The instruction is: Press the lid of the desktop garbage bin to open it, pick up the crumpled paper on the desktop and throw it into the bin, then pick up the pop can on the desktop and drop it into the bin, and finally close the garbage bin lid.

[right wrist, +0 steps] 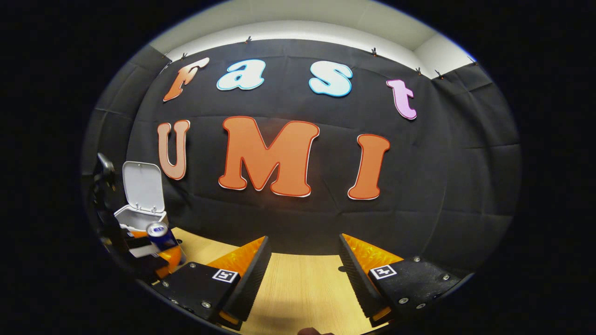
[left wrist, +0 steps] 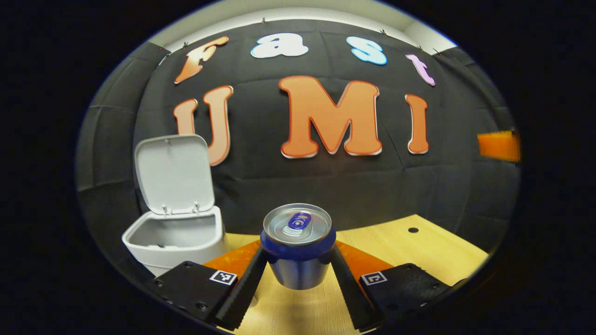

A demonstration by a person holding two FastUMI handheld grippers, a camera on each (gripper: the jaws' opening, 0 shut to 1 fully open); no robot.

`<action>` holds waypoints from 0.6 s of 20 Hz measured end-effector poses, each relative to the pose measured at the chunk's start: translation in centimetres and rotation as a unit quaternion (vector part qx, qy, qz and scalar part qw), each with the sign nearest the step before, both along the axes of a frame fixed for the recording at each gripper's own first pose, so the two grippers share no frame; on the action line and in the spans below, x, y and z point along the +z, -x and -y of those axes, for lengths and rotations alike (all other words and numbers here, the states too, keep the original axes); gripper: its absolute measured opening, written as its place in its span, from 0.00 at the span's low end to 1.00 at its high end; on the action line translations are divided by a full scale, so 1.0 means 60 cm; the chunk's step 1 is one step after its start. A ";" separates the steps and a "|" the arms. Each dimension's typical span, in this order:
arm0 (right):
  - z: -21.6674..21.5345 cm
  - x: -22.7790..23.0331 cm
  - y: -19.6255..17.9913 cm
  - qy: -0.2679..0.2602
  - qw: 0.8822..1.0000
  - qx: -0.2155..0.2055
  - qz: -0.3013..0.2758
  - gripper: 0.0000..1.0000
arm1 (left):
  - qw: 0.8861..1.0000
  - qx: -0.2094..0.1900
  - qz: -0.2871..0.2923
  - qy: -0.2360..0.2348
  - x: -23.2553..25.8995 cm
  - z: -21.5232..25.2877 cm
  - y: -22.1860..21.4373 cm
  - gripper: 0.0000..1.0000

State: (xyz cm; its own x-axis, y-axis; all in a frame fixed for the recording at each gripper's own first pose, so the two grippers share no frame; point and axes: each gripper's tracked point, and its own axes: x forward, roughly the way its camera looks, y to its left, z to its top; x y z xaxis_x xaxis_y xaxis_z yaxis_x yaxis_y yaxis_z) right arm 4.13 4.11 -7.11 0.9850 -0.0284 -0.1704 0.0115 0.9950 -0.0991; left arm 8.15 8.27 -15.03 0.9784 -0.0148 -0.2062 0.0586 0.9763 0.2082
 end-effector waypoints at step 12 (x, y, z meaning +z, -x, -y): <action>-0.022 -0.006 -0.021 -0.030 0.999 0.022 0.007 0.87 | 0.990 0.141 0.026 -0.014 0.166 -0.187 0.049 0.81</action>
